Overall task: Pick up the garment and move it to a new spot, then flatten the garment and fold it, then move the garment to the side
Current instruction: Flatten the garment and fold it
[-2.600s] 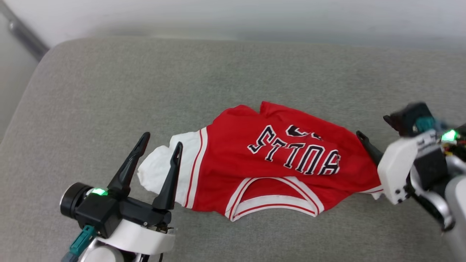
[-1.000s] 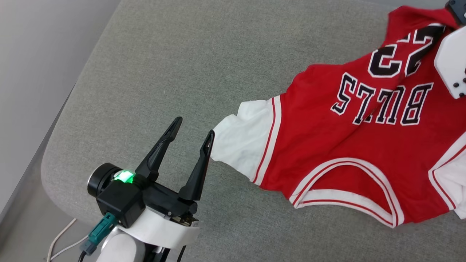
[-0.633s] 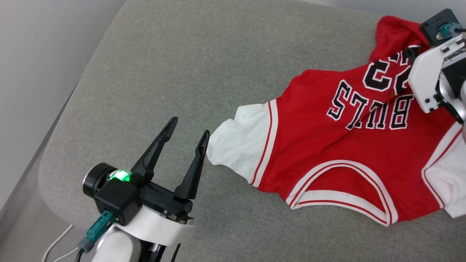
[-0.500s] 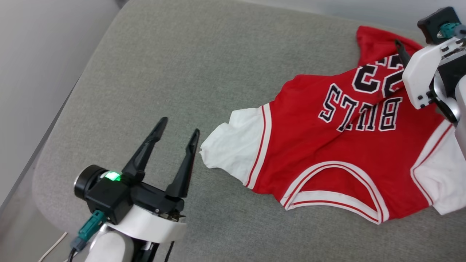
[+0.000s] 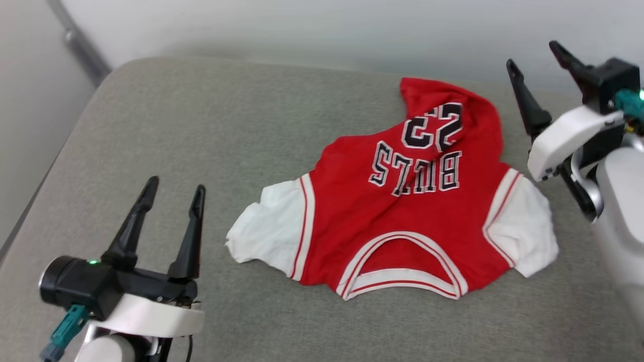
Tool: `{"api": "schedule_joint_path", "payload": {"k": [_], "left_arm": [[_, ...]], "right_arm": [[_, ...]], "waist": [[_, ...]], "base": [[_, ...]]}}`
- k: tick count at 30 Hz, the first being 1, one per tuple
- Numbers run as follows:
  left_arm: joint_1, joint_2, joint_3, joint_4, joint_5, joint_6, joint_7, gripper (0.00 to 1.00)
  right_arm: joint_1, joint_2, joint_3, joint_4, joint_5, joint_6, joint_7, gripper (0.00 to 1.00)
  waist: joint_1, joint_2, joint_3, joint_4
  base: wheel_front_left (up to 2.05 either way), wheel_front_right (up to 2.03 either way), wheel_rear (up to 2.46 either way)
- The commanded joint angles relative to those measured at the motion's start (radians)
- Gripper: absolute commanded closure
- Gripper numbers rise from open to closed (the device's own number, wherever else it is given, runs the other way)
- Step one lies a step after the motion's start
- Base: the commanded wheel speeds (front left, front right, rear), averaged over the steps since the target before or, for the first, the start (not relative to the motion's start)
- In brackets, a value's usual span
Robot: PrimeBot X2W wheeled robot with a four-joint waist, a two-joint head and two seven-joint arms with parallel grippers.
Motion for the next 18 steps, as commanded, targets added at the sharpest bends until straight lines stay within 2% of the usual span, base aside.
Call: {"api": "schedule_joint_path", "payload": {"k": [1, 5, 7, 12, 13, 18], "left_arm": [[0.024, 0.005, 0.022, -0.008, 0.004, -0.001, -0.003, 0.00], [0.058, 0.010, 0.053, -0.017, 0.005, -0.001, -0.003, 0.00], [0.077, 0.010, 0.065, -0.012, -0.006, -0.001, -0.003, 0.00], [0.108, 0.013, 0.051, 0.028, -0.041, -0.001, -0.003, 0.00], [0.120, 0.029, 0.038, 0.048, -0.050, -0.001, -0.003, 0.00], [0.139, 0.063, 0.015, 0.088, -0.125, -0.001, 0.055, 0.00]], "right_arm": [[0.058, 0.016, -0.030, -0.057, 0.005, -0.001, -0.014, 0.00], [0.191, 0.041, -0.129, -0.219, 0.004, -0.001, -0.027, 0.00], [0.318, 0.062, -0.220, -0.356, -0.030, -0.001, -0.034, 0.00], [0.559, 0.143, -0.350, -0.559, -0.070, -0.001, -0.039, 0.00], [0.639, 0.187, -0.386, -0.618, -0.073, -0.001, -0.036, 0.00], [0.759, 0.244, -0.404, -0.735, -0.092, -0.001, -0.003, 0.00]], "waist": [[0.0000, 0.0000, -0.045, -0.066], [0.0000, 0.0000, -0.056, -0.113], [0.0000, 0.0000, -0.058, -0.137], [0.0000, 0.0000, -0.060, -0.162], [0.0000, 0.0000, -0.059, -0.171], [0.0000, 0.0000, -0.045, -0.197]], "base": [[0.00, 0.00, 0.00], [0.00, 0.00, 0.00], [0.00, 0.00, 0.00], [0.00, 0.00, 0.00], [0.00, 0.00, 0.00], [0.00, 0.00, 0.00]]}}
